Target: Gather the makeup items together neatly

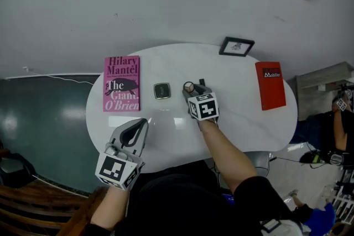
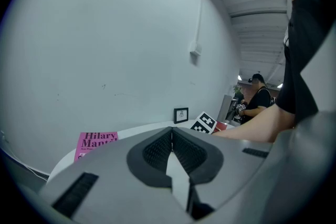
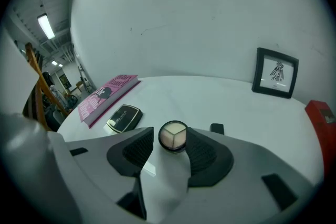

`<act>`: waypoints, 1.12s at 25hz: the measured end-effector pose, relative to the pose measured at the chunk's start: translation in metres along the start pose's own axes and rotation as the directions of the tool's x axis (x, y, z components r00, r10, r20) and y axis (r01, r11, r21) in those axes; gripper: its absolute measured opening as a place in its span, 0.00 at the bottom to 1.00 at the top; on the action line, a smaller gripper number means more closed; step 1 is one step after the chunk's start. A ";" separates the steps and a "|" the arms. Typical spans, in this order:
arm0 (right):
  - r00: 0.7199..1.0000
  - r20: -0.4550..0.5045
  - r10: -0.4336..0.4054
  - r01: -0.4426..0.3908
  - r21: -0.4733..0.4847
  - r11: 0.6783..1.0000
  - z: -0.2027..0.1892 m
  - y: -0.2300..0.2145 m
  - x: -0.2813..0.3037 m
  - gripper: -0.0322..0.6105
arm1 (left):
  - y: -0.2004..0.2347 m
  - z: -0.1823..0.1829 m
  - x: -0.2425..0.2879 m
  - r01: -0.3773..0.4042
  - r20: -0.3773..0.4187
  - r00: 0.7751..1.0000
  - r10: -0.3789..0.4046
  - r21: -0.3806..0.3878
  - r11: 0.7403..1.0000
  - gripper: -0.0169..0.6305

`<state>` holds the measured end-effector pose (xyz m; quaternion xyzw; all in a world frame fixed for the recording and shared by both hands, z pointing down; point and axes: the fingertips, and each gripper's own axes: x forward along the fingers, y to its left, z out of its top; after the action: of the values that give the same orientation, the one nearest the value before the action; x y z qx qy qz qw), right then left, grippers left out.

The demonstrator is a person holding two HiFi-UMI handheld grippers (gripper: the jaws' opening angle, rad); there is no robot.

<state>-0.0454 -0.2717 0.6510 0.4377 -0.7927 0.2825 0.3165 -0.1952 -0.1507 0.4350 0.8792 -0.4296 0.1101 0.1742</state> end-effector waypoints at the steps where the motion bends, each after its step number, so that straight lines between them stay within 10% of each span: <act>1: 1.000 -0.007 -0.012 0.012 -0.013 1.000 0.000 -0.001 0.002 0.34 | 0.001 -0.001 0.001 0.000 -0.002 1.000 0.000 -0.004 1.000 0.05; 15: 1.000 0.016 -0.009 0.010 -0.019 1.000 0.003 0.011 -0.002 0.34 | 0.012 -0.006 -0.008 0.013 -0.003 1.000 -0.013 0.004 1.000 0.05; 28: 0.940 0.341 -0.033 0.022 0.035 0.999 0.048 0.025 -0.155 0.21 | -0.012 0.007 -0.031 0.106 0.099 0.989 -0.111 0.061 0.993 0.05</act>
<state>-0.0144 -0.2155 0.4994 0.4958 -0.8250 0.2102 0.1714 -0.2042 -0.1241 0.4151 0.9103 -0.3862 0.0671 0.1330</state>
